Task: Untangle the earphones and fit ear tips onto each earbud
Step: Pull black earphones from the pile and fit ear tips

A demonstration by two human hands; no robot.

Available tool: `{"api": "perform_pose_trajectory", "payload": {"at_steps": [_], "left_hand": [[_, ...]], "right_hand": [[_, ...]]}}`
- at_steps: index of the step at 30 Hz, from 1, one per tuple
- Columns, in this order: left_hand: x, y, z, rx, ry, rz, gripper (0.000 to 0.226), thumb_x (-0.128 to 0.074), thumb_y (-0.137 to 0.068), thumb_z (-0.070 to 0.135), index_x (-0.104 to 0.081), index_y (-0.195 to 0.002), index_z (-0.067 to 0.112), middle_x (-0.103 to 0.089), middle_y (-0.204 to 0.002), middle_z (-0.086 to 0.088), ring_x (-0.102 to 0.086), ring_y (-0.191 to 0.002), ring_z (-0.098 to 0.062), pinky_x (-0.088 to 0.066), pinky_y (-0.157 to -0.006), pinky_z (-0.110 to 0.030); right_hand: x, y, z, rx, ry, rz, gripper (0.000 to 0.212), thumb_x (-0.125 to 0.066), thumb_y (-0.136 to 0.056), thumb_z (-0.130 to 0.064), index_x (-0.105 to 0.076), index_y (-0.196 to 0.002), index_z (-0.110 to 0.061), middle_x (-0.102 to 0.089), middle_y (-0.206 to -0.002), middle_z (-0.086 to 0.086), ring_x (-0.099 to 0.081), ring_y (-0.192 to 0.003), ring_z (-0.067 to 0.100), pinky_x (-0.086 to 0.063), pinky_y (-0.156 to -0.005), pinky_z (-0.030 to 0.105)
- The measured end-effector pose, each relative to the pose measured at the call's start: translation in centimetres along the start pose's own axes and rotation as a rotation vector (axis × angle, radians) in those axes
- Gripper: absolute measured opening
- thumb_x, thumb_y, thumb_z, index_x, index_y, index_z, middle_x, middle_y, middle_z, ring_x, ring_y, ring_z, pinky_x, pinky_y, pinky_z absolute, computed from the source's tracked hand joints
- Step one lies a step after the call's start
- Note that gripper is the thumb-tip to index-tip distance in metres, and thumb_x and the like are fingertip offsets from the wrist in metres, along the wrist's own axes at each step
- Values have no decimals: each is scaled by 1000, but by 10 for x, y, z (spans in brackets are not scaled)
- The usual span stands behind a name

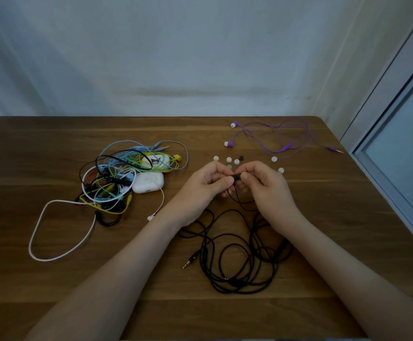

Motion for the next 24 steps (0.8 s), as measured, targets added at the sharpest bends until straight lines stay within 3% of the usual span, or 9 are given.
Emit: {"api": "perform_pose_trajectory", "payload": {"at_steps": [4, 8, 17, 24], "left_hand": [[0, 0, -1, 18, 35, 33, 12, -48, -96, 0, -57, -96, 9, -61, -72, 1, -57, -65, -4, -45, -63, -17], [0, 0, 1, 31, 132, 33, 18, -43, -97, 0, -59, -97, 9, -61, -75, -2, -56, -66, -5, -44, -61, -16], [-2, 1, 3, 76, 231, 20, 18, -45, -95, 1, -63, -95, 8, -64, -72, 0, -56, -67, -6, -46, -62, -16], [-4, 3, 1, 116, 279, -11, 10, -50, -93, 2, -57, -95, 9, -66, -82, -9, -62, -72, -13, -53, -67, -20]], "right_hand": [[-2, -1, -2, 0, -45, -31, 20, -50, -95, -4, -63, -97, -19, -66, -88, -1, -62, -78, 4, -52, -72, 17], [-2, 2, -13, 82, -116, -18, 28, -51, -94, 0, -60, -96, -26, -67, -87, -5, -62, -79, 2, -51, -75, 17], [-2, 3, -19, 127, -231, -59, 23, -49, -93, 6, -60, -92, -15, -64, -79, -3, -60, -72, 0, -48, -69, 16], [1, -1, -10, 43, -279, -5, 18, -51, -93, 3, -58, -92, -14, -63, -80, 1, -61, -67, 3, -49, -64, 15]]}}
Point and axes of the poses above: each hand's wrist, its own y-axis away from the middle knuckle, its own x-axis out of the back of the hand, z = x × y, the point moved 7 cm from there along -y, towards the middle knuckle
